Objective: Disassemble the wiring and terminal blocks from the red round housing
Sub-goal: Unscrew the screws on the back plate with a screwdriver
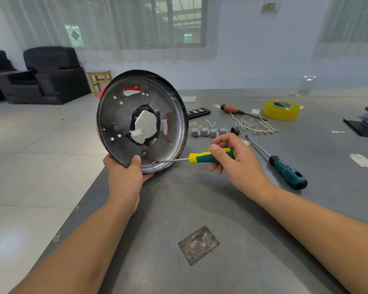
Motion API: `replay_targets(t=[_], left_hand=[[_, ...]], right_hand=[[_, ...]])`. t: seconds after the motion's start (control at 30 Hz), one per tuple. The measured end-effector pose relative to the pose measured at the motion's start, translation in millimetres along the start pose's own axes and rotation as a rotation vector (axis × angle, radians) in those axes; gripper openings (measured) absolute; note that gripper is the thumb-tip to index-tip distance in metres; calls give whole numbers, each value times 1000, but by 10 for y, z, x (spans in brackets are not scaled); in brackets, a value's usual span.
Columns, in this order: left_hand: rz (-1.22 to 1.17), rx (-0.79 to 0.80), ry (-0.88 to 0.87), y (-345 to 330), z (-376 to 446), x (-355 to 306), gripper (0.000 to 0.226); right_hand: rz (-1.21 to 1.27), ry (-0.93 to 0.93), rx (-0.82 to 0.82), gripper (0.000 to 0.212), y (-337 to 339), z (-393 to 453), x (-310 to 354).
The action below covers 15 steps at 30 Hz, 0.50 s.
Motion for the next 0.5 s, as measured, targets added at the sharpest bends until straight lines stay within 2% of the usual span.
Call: replay_targets(t=[0.1,0.17,0.4,0.5], left_hand=[[4,-4,5,-1,-4,-2,40],[7,-3,8,1,0,-1,40],[5,0,14,6,23,12,41],[10,-8,16,7,27,12,42]], right_hand=[[-176,127,-6,20,31,2,22],[-208,127,-6,28,45,-3,21],[-129,29,-49,27,97,52,-4],[-90,-11,-115,23,156,91,-26]])
Point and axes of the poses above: each hand's wrist, its own z-axis towards the middle knuckle, its own y-axis out of the back of the hand, x = y × z, the point moved 1 cm from there along z, towards the middle knuckle, and after that the axes turned 14 degrees about -x, right-handed, at the moved point
